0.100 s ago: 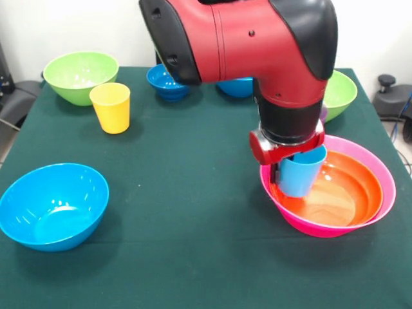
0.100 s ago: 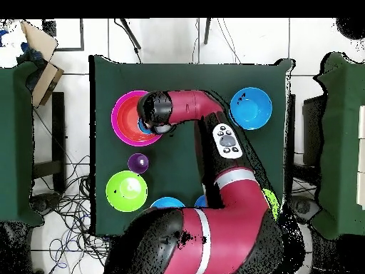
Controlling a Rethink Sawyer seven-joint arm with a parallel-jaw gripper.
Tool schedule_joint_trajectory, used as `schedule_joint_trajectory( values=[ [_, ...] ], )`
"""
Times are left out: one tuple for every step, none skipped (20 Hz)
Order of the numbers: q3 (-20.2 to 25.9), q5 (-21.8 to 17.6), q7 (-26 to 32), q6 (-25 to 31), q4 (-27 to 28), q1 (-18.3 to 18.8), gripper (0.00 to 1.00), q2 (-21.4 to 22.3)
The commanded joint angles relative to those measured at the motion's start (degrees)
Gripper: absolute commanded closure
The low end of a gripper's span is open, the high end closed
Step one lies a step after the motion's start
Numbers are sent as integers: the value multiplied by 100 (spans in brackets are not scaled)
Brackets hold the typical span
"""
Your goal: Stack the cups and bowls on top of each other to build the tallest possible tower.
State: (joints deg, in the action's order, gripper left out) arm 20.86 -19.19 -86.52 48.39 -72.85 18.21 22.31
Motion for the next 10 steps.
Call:
schedule_joint_trajectory(
  values=[
    [96, 148, 268, 867, -487, 208, 100, 649],
    [99, 150, 285, 853, -600, 241, 100, 735],
    [116, 153, 309, 900, -593, 242, 100, 766],
    [133, 156, 333, 946, -587, 244, 100, 796],
    [159, 162, 360, 963, -619, 261, 100, 827],
    [180, 168, 357, 915, -715, 290, 100, 870],
    [201, 175, 354, 867, -812, 319, 100, 912],
    [212, 172, 345, 853, -841, 320, 100, 923],
    [229, 169, 325, 818, -846, 311, 100, 908],
    [258, 167, 305, 731, -869, 315, 100, 884]
  ],
)
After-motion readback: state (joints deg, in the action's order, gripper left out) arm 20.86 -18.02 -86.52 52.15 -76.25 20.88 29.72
